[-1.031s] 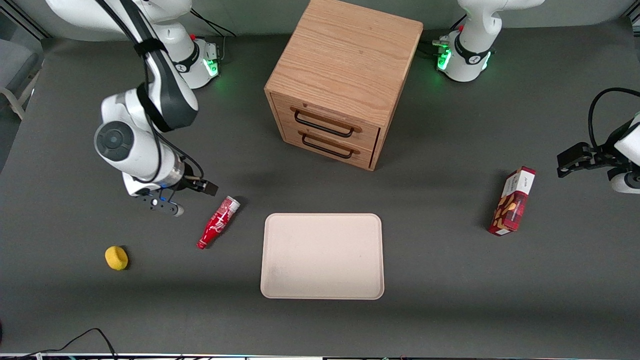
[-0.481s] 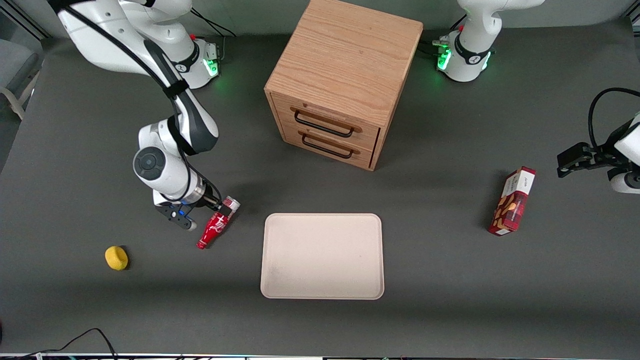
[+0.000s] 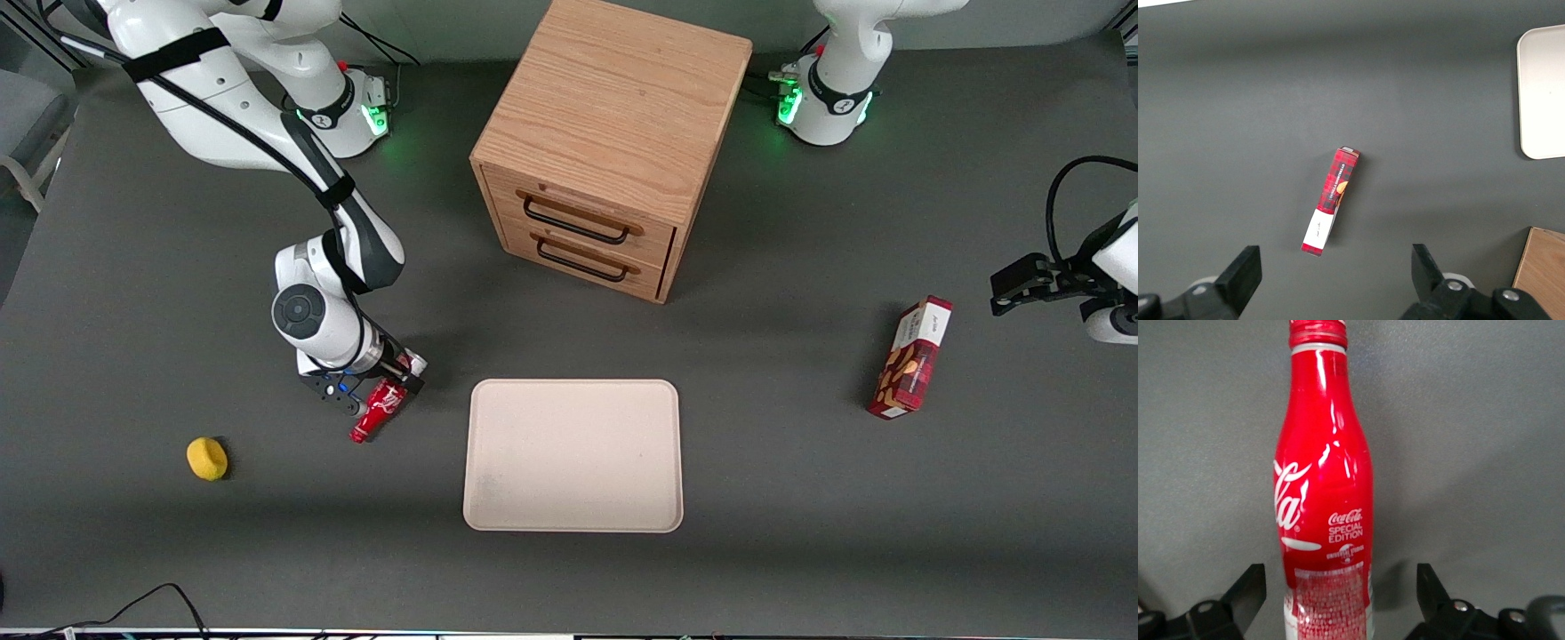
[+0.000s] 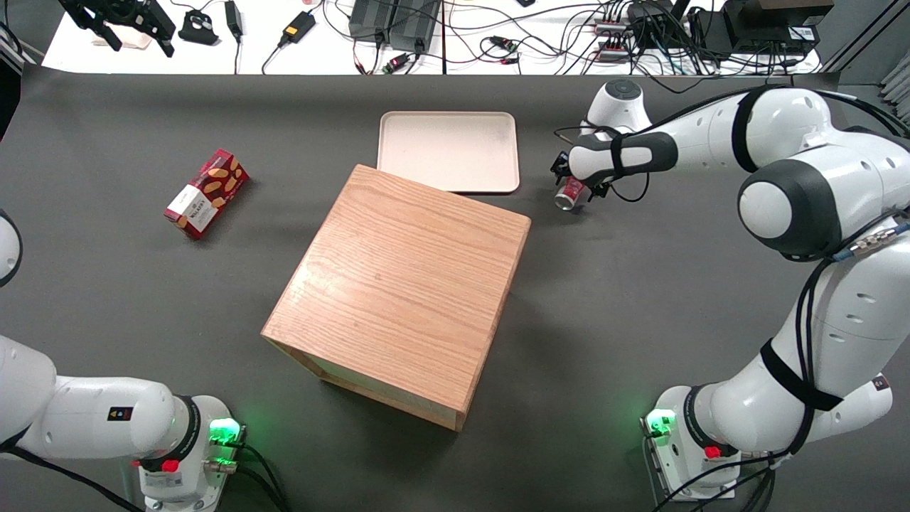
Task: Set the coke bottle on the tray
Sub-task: 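Close the right gripper around the bottle's body, then lift the bottle and swing it upright with the right gripper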
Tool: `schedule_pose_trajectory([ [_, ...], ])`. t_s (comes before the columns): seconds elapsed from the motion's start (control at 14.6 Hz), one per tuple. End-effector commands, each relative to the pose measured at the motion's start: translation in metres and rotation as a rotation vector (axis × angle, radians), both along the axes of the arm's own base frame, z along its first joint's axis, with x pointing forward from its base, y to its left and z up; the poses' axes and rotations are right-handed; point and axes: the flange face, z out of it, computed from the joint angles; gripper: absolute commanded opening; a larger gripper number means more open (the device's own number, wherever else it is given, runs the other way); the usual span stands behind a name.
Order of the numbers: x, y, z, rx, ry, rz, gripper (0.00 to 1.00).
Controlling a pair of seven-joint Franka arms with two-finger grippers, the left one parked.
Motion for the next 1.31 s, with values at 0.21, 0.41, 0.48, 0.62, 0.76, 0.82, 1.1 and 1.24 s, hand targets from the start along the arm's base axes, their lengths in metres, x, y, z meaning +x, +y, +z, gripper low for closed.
schedule_pose_trajectory([
  [0.21,0.011,0.002,0.001,-0.01,-0.026,-0.01,0.0],
  [0.41,0.011,0.002,0.001,-0.014,-0.026,-0.008,0.0],
  [0.48,0.011,0.002,0.001,-0.014,-0.026,-0.008,0.0],
  [0.62,0.012,0.002,0.008,-0.013,-0.032,-0.007,0.0],
  [0.76,0.013,0.001,0.04,-0.028,-0.026,0.004,0.0],
  [0.82,0.016,-0.001,0.068,-0.041,-0.017,0.009,0.0],
  [1.1,0.02,-0.009,0.188,-0.08,0.08,0.08,0.0],
  [1.24,0.021,-0.015,0.246,-0.037,0.12,0.141,0.0],
])
